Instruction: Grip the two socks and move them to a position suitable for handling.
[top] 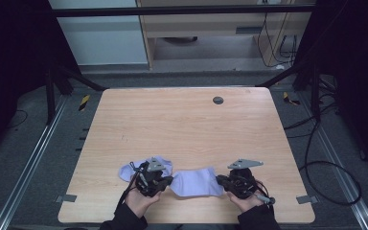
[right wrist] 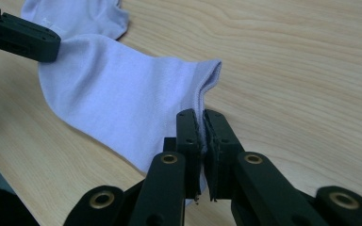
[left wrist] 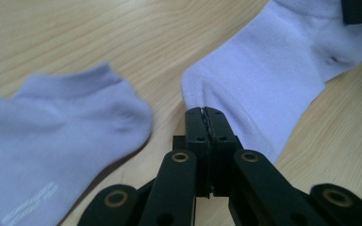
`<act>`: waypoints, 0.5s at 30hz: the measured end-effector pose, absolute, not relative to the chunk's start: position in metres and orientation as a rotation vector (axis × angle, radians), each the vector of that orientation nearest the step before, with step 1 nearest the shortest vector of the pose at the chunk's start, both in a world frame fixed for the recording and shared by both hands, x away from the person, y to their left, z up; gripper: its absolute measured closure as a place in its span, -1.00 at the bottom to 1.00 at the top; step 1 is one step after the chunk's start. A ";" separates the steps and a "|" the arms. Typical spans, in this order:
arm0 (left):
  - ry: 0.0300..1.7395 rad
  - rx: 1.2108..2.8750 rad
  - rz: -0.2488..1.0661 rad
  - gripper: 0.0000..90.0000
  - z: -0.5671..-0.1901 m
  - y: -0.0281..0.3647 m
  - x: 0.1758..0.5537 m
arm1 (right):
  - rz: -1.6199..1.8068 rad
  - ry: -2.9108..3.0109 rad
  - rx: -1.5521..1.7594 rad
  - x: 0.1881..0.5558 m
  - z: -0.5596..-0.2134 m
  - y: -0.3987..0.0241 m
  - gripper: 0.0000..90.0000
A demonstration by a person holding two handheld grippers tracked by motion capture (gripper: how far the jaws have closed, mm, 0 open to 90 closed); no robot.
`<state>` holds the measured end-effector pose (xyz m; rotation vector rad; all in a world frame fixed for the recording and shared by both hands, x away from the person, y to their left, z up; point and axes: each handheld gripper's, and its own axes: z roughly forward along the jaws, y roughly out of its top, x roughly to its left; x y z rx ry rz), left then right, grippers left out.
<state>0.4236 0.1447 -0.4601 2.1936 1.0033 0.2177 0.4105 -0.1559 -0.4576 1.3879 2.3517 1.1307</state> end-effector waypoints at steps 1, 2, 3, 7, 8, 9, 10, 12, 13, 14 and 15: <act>1.011 2.191 0.213 0.98 -0.462 0.148 0.423 | 1.132 2.359 1.381 0.411 -0.459 -0.154 0.90; 1.025 2.191 0.200 0.98 -0.465 0.151 0.422 | 1.134 2.367 1.384 0.411 -0.460 -0.152 0.90; 1.034 2.189 0.189 0.98 -0.467 0.153 0.422 | 1.136 2.373 1.389 0.411 -0.462 -0.149 0.90; 1.041 2.209 0.179 0.98 -0.473 0.158 0.420 | 1.136 2.390 1.388 0.411 -0.468 -0.144 0.90; 1.040 2.216 0.183 0.98 -0.474 0.159 0.420 | 1.130 2.394 1.390 0.411 -0.469 -0.143 0.90; 1.047 2.215 0.181 0.98 -0.475 0.159 0.420 | 1.139 2.393 1.383 0.411 -0.470 -0.142 0.90; 1.048 2.220 0.181 0.98 -0.477 0.160 0.420 | 1.143 2.403 1.389 0.411 -0.472 -0.142 0.90; 1.047 2.230 0.182 0.98 -0.479 0.161 0.420 | 1.132 2.409 1.388 0.412 -0.476 -0.141 0.89; 1.053 2.226 0.187 0.98 -0.480 0.160 0.420 | 1.130 2.413 1.396 0.412 -0.478 -0.140 0.88; 1.054 2.233 0.187 0.98 -0.481 0.161 0.421 | 1.122 2.416 1.407 0.412 -0.480 -0.140 0.88; 1.060 2.229 0.188 0.98 -0.481 0.161 0.421 | 1.119 2.416 1.404 0.412 -0.481 -0.140 0.87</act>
